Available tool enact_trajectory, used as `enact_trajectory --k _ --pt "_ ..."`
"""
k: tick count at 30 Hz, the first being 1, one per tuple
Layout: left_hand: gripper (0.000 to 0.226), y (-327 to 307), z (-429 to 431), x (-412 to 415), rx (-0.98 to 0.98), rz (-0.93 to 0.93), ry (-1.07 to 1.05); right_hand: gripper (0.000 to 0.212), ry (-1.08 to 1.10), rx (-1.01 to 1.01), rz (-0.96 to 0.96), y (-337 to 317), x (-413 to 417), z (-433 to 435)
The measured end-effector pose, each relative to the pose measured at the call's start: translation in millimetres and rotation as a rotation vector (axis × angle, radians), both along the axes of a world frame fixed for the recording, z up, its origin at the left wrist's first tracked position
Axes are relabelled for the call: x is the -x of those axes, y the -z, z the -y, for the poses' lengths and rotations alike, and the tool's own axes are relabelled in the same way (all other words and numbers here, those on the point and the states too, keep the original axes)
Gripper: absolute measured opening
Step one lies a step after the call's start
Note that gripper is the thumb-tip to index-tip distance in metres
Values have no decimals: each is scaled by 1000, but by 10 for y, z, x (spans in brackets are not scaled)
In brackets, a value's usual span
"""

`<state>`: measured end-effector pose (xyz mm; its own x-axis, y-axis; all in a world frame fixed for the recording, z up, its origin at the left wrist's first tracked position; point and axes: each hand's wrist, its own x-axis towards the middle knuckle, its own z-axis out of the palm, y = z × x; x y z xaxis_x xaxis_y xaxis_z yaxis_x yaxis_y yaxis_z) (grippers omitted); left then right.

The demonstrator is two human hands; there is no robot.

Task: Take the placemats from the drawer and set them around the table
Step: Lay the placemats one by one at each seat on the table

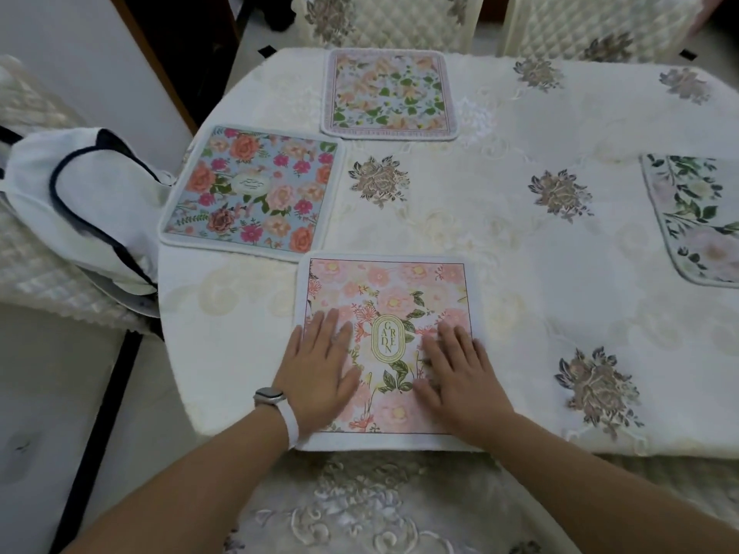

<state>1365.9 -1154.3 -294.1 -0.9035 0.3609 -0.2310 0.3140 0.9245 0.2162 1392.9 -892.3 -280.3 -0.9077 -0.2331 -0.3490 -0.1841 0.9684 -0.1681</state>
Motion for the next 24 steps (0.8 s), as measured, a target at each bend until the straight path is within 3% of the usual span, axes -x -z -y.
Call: enact_trajectory --k 4,9,14,24 --pt "73 72 -97 370 30 -48 183 82 -57 -12 -62 131 330 188" --pt "77 95 -237 893 4 -63 244 88 -143 21 -120 194 848 328" --pt "80 79 -343 1193 -20 -61 149 90 -173 50 -161 222 1214 322" --pt "75 120 -368 1226 -25 -95 -50 76 -2 52 -204 254 1428 225"
